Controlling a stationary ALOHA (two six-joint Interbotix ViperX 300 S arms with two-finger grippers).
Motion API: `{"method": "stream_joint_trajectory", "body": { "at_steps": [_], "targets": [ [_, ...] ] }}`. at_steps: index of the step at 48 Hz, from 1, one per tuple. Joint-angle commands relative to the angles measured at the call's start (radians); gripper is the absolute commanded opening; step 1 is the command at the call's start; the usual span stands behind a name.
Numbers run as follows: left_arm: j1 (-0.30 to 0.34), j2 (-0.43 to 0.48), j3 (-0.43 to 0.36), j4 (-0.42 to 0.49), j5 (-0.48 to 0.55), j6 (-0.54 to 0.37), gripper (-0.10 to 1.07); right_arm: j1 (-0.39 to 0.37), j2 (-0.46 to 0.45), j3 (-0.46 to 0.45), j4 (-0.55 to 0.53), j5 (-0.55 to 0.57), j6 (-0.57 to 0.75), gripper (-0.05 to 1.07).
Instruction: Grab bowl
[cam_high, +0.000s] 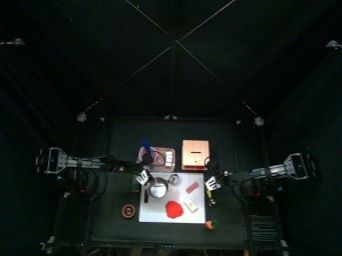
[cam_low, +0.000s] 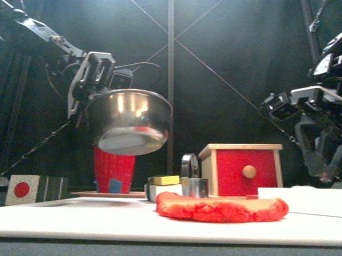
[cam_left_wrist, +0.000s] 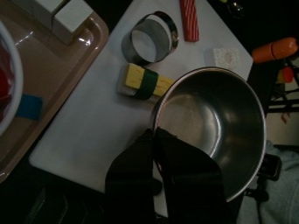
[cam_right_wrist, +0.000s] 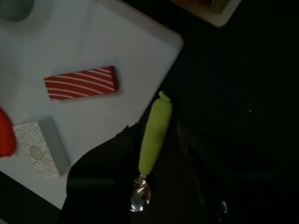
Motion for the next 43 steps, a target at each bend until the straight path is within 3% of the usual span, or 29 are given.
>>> {"method": "stream_joint_trajectory", "body": {
  "at_steps": [1, 17, 32, 43],
  "targets": [
    [0.005, 0.018, -0.04, -0.009, -0.003, 0.002, 0.31, 0.014, 0.011, -0.051, -0.023, -0.003, 0.037, 0.78],
    [-0.005, 0.052, -0.069, 0.0, 0.006, 0.003, 0.31, 0.028, 0.118, -0.084, -0.026, -0.011, 0.04, 0.99],
    [-0.008, 0.072, -0.071, 0.011, 0.006, 0.003, 0.31, 0.031, 0.172, -0.103, -0.014, -0.012, 0.04, 0.96],
    [-0.008, 0.086, -0.071, 0.015, 0.006, 0.003, 0.31, 0.037, 0.189, -0.104, -0.018, -0.014, 0.04, 0.84]
  ]
}}
